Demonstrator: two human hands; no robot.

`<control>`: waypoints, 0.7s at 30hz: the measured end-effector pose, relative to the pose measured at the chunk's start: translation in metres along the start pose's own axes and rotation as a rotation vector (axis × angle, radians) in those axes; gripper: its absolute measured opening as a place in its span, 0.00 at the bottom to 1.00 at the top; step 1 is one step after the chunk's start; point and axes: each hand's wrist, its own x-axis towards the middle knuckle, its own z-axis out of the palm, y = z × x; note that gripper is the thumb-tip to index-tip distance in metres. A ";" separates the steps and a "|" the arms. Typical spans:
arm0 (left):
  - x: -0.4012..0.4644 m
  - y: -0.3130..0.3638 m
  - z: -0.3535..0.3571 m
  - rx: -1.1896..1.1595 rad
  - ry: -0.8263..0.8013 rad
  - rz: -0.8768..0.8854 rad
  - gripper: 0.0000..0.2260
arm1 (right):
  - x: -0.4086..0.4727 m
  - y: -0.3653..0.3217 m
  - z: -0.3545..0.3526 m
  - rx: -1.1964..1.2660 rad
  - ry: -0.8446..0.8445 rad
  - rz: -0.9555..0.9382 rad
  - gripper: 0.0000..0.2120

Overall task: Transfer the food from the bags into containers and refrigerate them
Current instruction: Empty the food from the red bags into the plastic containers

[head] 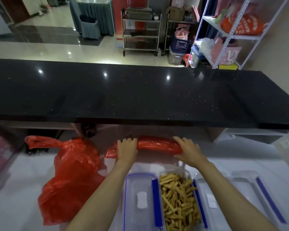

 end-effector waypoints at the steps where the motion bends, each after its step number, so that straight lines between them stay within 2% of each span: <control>1: 0.006 0.000 0.004 0.009 0.004 -0.018 0.23 | 0.006 -0.003 0.004 -0.030 -0.026 -0.029 0.36; 4: 0.024 -0.008 0.014 -0.012 -0.001 -0.036 0.41 | 0.029 -0.006 0.023 -0.041 -0.095 -0.033 0.29; 7: 0.030 -0.019 0.039 -0.111 0.000 0.080 0.49 | 0.048 0.001 0.052 -0.047 -0.166 0.005 0.34; 10: 0.014 -0.026 0.069 -0.141 -0.077 0.193 0.42 | 0.056 0.009 0.085 -0.044 -0.111 0.002 0.41; 14: 0.005 -0.030 0.088 -0.223 -0.157 0.090 0.33 | 0.064 0.012 0.092 -0.041 -0.107 -0.003 0.41; 17: 0.008 -0.029 0.078 -0.188 -0.152 0.082 0.33 | 0.063 0.006 0.074 -0.015 -0.142 0.009 0.38; 21: 0.004 -0.032 0.050 -0.193 -0.239 0.097 0.36 | 0.039 -0.006 0.041 0.058 -0.107 0.007 0.39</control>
